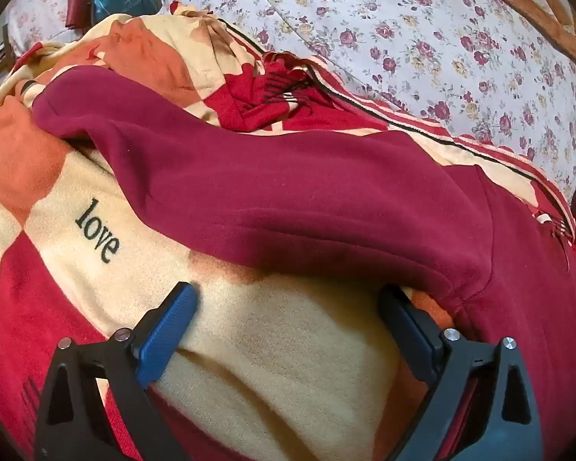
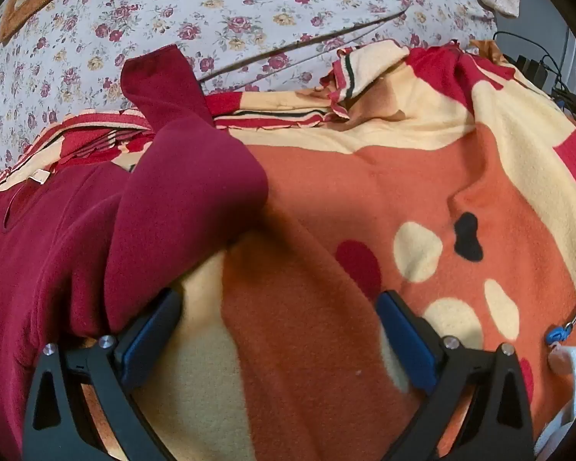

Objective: Fold small clothes

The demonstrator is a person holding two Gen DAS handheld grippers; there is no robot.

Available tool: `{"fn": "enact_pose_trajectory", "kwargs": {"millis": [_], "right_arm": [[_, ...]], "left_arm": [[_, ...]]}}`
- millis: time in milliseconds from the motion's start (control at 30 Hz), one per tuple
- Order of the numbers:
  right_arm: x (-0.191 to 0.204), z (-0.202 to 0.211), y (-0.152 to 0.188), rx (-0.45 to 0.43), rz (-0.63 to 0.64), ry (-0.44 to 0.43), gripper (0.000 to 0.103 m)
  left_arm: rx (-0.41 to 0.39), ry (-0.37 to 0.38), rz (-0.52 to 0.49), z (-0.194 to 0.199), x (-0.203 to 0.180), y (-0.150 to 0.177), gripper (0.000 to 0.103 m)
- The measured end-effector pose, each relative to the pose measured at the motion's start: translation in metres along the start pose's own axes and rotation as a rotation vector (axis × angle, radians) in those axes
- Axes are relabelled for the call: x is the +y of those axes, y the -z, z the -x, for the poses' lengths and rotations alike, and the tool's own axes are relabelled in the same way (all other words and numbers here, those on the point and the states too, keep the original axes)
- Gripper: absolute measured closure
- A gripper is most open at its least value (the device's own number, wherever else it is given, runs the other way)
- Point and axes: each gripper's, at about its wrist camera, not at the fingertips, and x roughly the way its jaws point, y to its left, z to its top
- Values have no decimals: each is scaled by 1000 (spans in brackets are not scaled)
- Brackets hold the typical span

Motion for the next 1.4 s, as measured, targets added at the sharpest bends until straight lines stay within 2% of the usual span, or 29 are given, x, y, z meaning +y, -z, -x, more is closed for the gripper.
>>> {"fn": "enact_pose_trajectory", "kwargs": {"millis": [367,567,700,800,900,1000,1067,1233,1400], "right_arm": [[0,0,1,0,0,0,0],[0,0,0,2,2,2,0],[-2,1,-3,23,10,-14,0],[-4,15,-2,80,34,-82,0],[-9,44,5,118,16,-141,0],[-18,89,15,86,21,-180,0],[-23,123,18,71,45,-198,0],[-28,193,15,101,135,-300,0],[-22,249,11,43,120,-430,0]], "left_arm": [[7,-5,-2,1,0,-1,23],[77,7,-52,12,-3,2,23],[84,-35,-71,32,-7,11,34],[84,-23,-95,47,-11,15,36],[33,-4,-112,72,-14,17,36],[10,20,-125,88,-21,17,36],[-3,39,-145,100,-27,17,36],[-29,66,-188,122,-42,21,36],[-44,127,-204,139,-60,29,36]]}}
